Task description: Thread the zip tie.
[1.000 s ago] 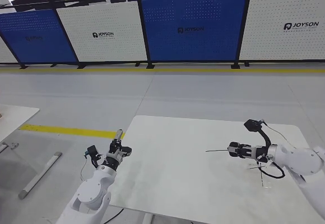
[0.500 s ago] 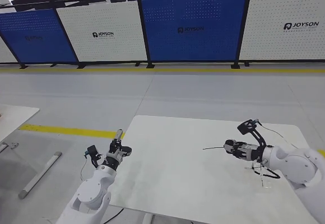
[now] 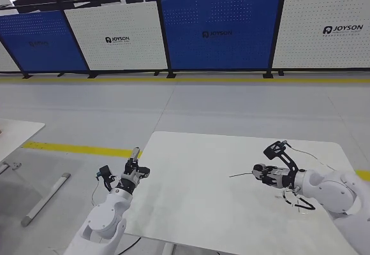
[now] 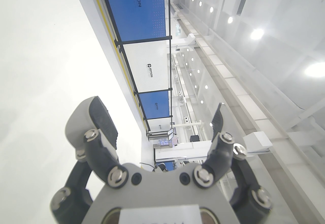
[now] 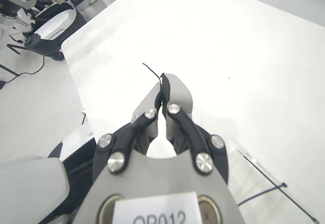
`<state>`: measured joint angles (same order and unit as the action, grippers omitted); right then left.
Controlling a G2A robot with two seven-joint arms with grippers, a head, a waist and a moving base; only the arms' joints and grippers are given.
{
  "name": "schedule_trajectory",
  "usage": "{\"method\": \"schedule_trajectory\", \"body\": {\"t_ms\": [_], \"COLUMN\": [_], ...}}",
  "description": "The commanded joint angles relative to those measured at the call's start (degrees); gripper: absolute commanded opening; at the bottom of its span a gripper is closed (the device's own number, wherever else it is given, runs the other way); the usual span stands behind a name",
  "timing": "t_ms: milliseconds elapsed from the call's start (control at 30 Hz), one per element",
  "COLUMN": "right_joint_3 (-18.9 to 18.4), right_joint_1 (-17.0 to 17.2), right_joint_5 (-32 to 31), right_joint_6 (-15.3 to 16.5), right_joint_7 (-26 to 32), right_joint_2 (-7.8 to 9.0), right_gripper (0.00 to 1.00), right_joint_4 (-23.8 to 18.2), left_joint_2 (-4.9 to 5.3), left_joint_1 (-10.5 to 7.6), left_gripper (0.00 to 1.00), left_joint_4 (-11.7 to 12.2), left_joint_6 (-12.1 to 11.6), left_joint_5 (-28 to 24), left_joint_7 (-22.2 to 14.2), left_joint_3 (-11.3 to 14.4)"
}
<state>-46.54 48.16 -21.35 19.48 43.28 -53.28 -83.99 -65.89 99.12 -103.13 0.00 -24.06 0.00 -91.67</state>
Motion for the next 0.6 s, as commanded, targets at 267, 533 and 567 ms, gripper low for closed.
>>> {"method": "schedule_trajectory", "body": {"t_ms": [267, 533, 567], "right_joint_3": [-0.53, 3.29, 4.51], "right_joint_1": [-0.01, -3.01, -3.66], "right_joint_5": [1.87, -7.14, -9.23], "right_joint_6": [0.0, 0.0, 0.0], "right_joint_7": [0.02, -2.68, -2.46], "right_joint_2": [-0.11, 0.58, 0.87], "right_gripper": [0.0, 0.0, 0.0], "right_joint_4": [0.52, -3.03, -4.07], "left_joint_2": [0.0, 0.0, 0.0], "left_joint_1": [0.0, 0.0, 0.0], "left_gripper": [1.0, 1.0, 1.0], "left_joint_4": [0.0, 0.0, 0.0], "left_joint_6": [0.0, 0.0, 0.0], "left_joint_5": [0.0, 0.0, 0.0], "left_joint_7": [0.0, 0.0, 0.0], "left_joint_3": [0.0, 0.0, 0.0]}}
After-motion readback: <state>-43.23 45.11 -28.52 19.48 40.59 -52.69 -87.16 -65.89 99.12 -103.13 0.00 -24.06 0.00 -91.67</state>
